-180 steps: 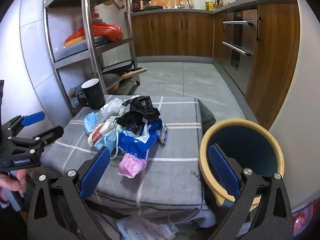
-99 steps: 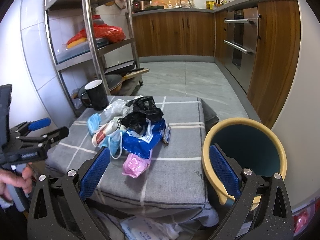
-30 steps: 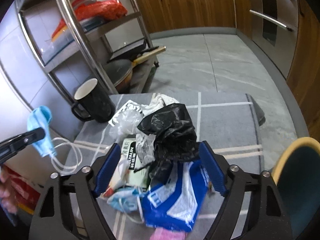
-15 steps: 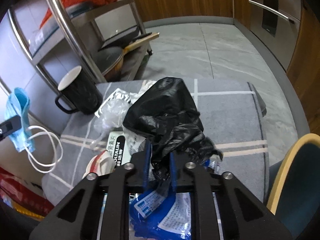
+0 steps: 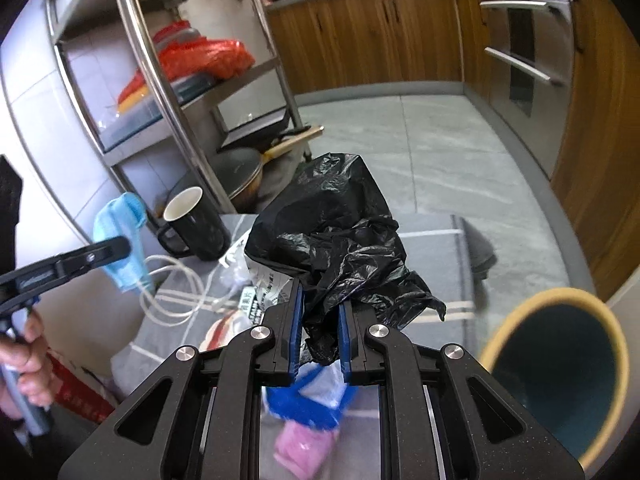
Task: Collect trash
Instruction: 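Carry the mask and black bag over the bin and open both tools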
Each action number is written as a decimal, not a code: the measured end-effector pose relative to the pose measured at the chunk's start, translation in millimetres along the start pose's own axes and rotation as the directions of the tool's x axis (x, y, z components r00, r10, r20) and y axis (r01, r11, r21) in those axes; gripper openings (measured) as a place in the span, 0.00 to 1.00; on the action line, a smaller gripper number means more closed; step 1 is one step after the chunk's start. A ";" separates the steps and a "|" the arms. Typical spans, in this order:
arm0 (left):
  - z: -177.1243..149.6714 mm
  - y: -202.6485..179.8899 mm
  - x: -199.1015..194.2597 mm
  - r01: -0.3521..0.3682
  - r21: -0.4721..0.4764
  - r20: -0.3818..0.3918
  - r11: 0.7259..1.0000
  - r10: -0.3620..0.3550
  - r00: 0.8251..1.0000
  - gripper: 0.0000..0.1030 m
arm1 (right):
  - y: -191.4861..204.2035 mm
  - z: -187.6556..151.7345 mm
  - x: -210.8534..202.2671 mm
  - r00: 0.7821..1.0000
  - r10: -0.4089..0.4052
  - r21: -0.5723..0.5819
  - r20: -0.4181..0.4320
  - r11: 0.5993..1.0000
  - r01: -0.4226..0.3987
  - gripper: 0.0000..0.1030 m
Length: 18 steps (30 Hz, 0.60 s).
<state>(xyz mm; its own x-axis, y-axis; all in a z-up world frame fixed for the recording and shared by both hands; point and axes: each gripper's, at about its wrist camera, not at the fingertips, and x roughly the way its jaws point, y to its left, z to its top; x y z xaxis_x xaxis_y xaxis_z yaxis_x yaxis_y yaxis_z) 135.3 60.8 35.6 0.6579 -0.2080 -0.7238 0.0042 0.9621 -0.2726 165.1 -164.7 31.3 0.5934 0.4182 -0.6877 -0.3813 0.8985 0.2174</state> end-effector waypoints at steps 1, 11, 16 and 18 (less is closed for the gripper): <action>0.2 -7.9 0.3 0.009 0.013 0.001 1.000 -0.009 1.000 0.04 | -2.9 -2.9 -7.9 1.000 -0.009 -0.001 0.007 1.000 0.009 0.16; -7.2 -84.6 16.8 0.107 0.141 -0.036 0.984 -0.103 0.994 0.04 | -51.7 -43.7 -69.2 0.992 -0.116 0.034 0.048 0.993 0.114 0.16; -16.1 -126.0 32.8 0.153 0.203 -0.074 0.967 -0.141 0.987 0.04 | -78.1 -60.8 -87.5 0.985 -0.162 0.062 0.057 0.985 0.159 0.16; -21.8 -142.0 40.4 0.169 0.229 -0.091 0.959 -0.152 0.984 0.04 | -89.6 -69.5 -93.3 0.982 -0.184 0.071 0.048 0.981 0.181 0.16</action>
<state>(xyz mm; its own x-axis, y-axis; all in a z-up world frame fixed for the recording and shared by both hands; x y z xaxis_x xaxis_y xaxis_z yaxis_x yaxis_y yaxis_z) 144.8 -88.1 31.3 0.5784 -0.3666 -0.7287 0.2877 0.9276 -0.2384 94.7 -293.5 27.9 0.6870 0.2515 -0.6817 -0.2166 0.9664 0.1383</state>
